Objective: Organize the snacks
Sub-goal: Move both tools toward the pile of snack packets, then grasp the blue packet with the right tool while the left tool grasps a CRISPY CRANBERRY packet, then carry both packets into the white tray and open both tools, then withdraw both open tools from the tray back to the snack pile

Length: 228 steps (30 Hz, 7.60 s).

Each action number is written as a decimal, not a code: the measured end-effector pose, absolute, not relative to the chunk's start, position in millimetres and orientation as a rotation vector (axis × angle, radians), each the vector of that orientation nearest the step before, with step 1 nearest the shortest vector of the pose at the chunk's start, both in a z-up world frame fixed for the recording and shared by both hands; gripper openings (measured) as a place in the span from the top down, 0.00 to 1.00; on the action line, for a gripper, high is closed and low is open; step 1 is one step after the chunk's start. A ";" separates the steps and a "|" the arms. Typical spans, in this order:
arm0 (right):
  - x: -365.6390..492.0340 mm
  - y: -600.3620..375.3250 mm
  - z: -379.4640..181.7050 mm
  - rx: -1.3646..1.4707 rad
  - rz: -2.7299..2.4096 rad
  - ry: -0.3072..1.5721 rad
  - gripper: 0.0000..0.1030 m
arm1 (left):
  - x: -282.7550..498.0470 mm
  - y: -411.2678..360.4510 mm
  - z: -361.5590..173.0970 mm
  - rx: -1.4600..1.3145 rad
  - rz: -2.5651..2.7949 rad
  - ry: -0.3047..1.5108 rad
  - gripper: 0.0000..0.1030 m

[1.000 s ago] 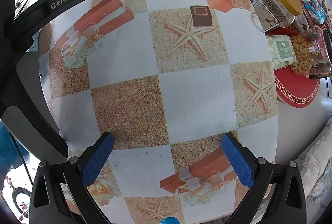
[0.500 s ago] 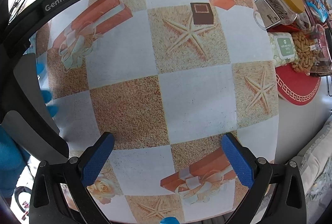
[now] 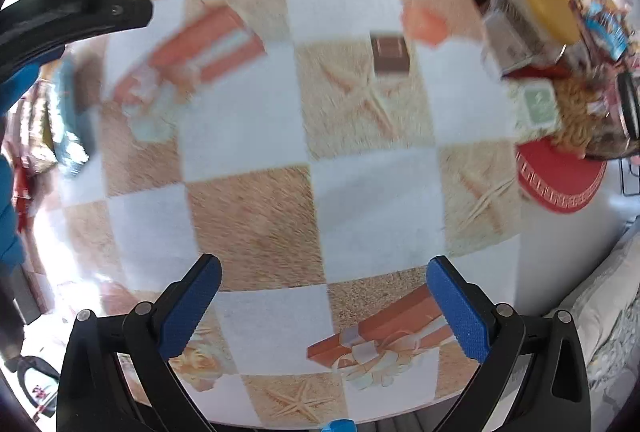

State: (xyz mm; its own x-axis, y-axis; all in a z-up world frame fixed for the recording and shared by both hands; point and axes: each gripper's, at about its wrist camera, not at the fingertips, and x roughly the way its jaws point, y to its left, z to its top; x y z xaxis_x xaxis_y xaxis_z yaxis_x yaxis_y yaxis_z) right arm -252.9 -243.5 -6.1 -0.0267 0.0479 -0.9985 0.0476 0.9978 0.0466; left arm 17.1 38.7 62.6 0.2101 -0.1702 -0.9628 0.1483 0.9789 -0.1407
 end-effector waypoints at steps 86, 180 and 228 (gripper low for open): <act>-238.1 -130.2 14.9 0.009 0.080 1.718 0.00 | -38.6 228.8 9.1 0.193 -0.033 1.487 0.00; -190.4 233.6 57.3 -0.231 0.721 1.664 0.76 | -222.2 351.3 76.2 -0.146 0.280 1.532 0.61; -142.9 68.6 -38.6 0.276 -0.095 1.807 0.08 | -192.8 306.0 90.0 -0.042 0.202 1.548 0.21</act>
State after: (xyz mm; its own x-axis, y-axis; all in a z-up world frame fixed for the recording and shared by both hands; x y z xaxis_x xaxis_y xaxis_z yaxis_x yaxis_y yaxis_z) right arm -142.9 68.6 -38.6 -0.2281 0.1367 -0.9640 0.2368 0.9681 0.0813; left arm -192.8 306.0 90.0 0.0099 0.1026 -0.9947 -0.1560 0.9827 0.0998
